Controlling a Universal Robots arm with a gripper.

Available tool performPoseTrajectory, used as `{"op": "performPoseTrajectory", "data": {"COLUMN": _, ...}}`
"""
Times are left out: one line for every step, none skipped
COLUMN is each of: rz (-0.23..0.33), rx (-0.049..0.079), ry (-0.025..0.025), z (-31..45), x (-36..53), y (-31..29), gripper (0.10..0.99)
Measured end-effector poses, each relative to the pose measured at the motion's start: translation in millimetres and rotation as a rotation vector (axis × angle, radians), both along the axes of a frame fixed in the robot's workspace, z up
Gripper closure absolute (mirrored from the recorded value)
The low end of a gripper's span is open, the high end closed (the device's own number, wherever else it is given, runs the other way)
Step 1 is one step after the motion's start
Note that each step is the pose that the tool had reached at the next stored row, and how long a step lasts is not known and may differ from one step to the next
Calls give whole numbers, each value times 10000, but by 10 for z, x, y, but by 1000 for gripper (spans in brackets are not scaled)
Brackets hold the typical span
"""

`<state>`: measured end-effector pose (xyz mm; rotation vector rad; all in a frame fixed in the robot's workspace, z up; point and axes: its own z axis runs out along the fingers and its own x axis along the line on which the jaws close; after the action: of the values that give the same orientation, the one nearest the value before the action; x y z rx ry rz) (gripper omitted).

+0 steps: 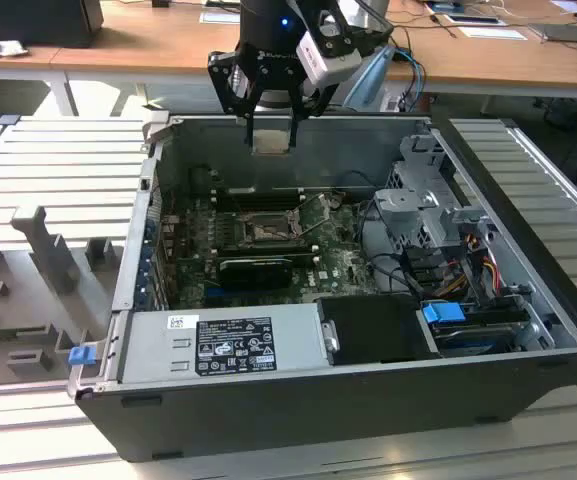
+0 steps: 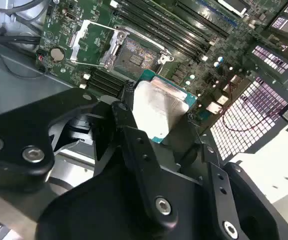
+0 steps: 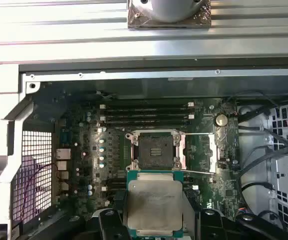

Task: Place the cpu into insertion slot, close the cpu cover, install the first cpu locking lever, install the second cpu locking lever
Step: 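Place the cpu into insertion slot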

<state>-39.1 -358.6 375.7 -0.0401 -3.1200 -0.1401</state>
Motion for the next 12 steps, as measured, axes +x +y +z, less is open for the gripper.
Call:
{"op": "performPoseTrajectory", "data": {"rz": -246, "rx": -2, "ry": 0, "z": 0, "x": 0, "y": 0, "gripper": 557}}
{"op": "performPoseTrajectory", "data": {"rz": -624, "rx": -1, "ry": 0, "z": 0, "x": 0, "y": 0, "gripper": 557}}
{"op": "performPoseTrajectory", "data": {"rz": -951, "rx": -2, "ry": 1, "z": -1, "x": 0, "y": 0, "gripper": 557}}
{"op": "performPoseTrajectory", "data": {"rz": -983, "rx": -3, "ry": 4, "z": -1, "x": 0, "y": 0, "gripper": 557}}
{"op": "performPoseTrajectory", "data": {"rz": -988, "rx": -3, "ry": 8, "z": -2, "x": 0, "y": 0, "gripper": 557}}
{"op": "performPoseTrajectory", "data": {"rz": -989, "rx": -3, "ry": 9, "z": -3, "x": -1, "y": 0, "gripper": 557}}
{"op": "performPoseTrajectory", "data": {"rz": -990, "rx": -2, "ry": 9, "z": -6, "x": -1, "y": -1, "gripper": 557}}
{"op": "performPoseTrajectory", "data": {"rz": -989, "rx": -3, "ry": 10, "z": -7, "x": 0, "y": -1, "gripper": 557}}
{"op": "performPoseTrajectory", "data": {"rz": -988, "rx": -3, "ry": 10, "z": -8, "x": 0, "y": -1, "gripper": 557}}
{"op": "performPoseTrajectory", "data": {"rz": -988, "rx": -3, "ry": 10, "z": -9, "x": 0, "y": -1, "gripper": 557}}
{"op": "performPoseTrajectory", "data": {"rz": -988, "rx": -2, "ry": 9, "z": -10, "x": 0, "y": -1, "gripper": 557}}
{"op": "performPoseTrajectory", "data": {"rz": -988, "rx": -1, "ry": 9, "z": -12, "x": 0, "y": -2, "gripper": 557}}
